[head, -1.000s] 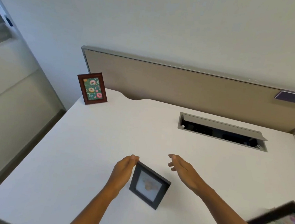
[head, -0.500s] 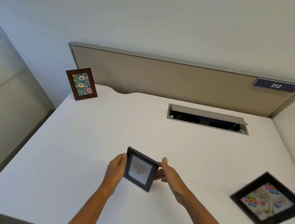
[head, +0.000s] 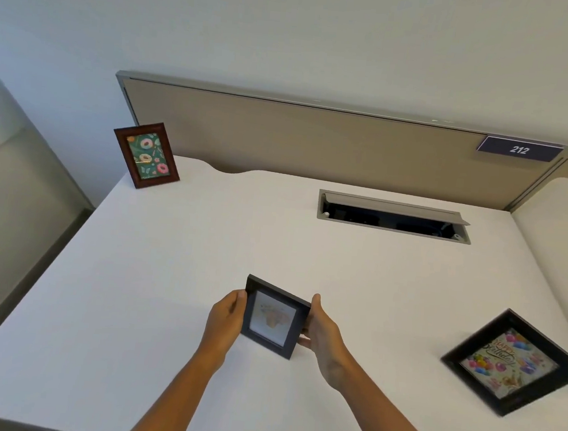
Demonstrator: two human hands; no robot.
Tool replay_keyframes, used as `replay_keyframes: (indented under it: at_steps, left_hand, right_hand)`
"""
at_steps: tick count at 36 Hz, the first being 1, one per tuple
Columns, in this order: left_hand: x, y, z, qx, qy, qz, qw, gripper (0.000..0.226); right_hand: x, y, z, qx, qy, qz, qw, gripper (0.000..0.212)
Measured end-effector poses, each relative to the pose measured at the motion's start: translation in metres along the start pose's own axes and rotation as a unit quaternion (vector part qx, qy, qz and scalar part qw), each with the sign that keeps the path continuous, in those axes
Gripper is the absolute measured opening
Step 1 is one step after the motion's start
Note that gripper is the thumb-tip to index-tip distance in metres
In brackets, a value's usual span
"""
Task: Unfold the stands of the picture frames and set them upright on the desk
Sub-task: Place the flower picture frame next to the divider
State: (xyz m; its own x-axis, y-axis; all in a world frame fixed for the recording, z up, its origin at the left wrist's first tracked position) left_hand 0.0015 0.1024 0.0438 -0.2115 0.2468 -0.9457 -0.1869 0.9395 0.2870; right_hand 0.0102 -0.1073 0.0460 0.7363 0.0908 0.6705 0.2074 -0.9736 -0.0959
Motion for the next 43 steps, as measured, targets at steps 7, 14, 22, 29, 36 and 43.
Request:
replay_keyframes:
  at_steps: [7, 14, 22, 29, 36, 43]
  left_hand:
    - [0.002, 0.0, 0.003, 0.006, 0.006, 0.007, 1.0, 0.037]
    - [-0.001, -0.006, 0.008, 0.024, 0.009, 0.009, 1.0, 0.043]
    - [-0.03, -0.029, 0.018, 0.034, -0.014, 0.009, 0.999, 0.037]
    - [-0.079, -0.072, 0.034, 0.072, -0.045, 0.013, 0.996, 0.033]
    - [-0.149, -0.146, 0.056, 0.101, -0.089, 0.006, 0.991, 0.033]
    - [-0.206, -0.238, 0.083, 0.148, -0.123, -0.04, 0.981, 0.034]
  right_hand:
    - [0.006, -0.009, -0.007, -0.006, 0.0, 0.032, 0.999, 0.075]
    - [0.014, -0.007, -0.013, -0.023, 0.003, 0.052, 0.998, 0.072]
    - [0.036, 0.02, -0.02, -0.055, 0.033, 0.087, 0.994, 0.069]
    - [0.07, 0.077, -0.027, -0.104, 0.087, 0.116, 0.984, 0.062]
    - [0.118, 0.161, -0.043, -0.154, 0.136, 0.137, 0.969, 0.041]
    - [0.172, 0.257, -0.069, -0.213, 0.192, 0.148, 0.947, 0.045]
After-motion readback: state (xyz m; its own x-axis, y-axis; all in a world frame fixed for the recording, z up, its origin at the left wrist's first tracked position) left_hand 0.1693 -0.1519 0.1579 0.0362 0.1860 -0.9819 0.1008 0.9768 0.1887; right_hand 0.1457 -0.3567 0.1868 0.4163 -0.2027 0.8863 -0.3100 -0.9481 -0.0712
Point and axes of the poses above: each hand's wrist, its own z-axis towards the middle knuckle, its own y-axis out of the back of the hand, x = y × z, the point moved 3 cm from there along z, towards the middle knuckle, and after that the axes turned 10 degrees about -y, right-handed, at the moved point
